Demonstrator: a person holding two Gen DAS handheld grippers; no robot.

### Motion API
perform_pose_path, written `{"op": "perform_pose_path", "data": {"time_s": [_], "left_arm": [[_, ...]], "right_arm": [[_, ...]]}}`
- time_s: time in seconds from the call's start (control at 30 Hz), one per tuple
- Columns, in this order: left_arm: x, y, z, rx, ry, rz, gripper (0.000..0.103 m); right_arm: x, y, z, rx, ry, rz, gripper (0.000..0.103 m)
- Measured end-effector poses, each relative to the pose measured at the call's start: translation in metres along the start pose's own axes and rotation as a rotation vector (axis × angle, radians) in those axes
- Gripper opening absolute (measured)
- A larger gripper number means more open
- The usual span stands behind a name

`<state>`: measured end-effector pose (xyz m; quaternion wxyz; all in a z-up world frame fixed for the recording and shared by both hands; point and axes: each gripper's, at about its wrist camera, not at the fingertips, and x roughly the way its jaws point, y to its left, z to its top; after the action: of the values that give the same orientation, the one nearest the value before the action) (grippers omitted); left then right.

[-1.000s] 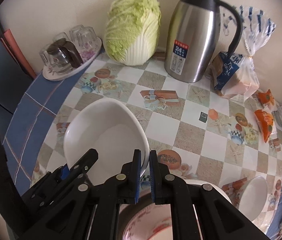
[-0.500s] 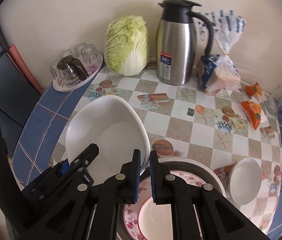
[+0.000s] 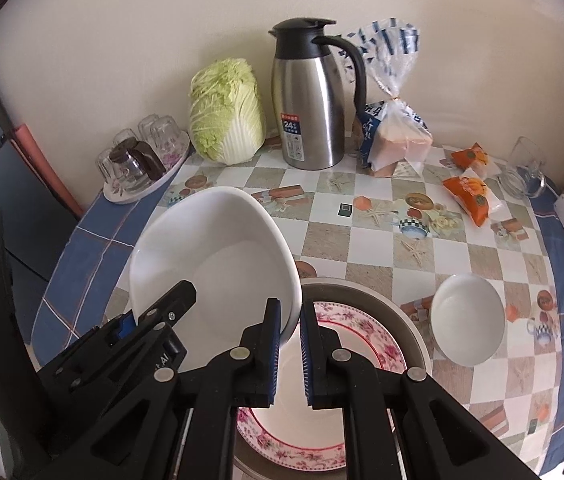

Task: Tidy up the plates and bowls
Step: 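Lift the white bowl with both grippers and carry it over the basin, then lower the white bowl into the red-rimmed bowl with both grippers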

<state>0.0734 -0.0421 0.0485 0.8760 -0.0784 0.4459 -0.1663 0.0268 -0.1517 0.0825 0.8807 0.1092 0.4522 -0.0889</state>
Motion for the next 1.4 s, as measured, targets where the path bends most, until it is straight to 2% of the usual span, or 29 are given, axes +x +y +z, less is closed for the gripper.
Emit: {"op": "perform_pose_path", "data": {"time_s": [0.5,0.87,1.07,1.4], "left_arm": [[-0.027,-0.026,-0.017,0.102,-0.049,0.037,0.02],[-0.031,-0.054,-0.027,0.156,-0.057,0.049,0.02],[-0.032,-0.074,-0.033,0.207,-0.071,0.077,0.02],[-0.034,-0.09,-0.04,0.254,-0.055,0.063,0.02]], "right_arm": [[-0.022,-0.029,-0.038,0.136,-0.078,0.085,0.011],[-0.035,-0.059,-0.048,0.183,-0.129,0.141,0.011],[-0.034,-0.078,-0.056,0.231,-0.134,0.185,0.011],[-0.041,-0.101,-0.068,0.282,-0.129,0.218,0.012]]}}
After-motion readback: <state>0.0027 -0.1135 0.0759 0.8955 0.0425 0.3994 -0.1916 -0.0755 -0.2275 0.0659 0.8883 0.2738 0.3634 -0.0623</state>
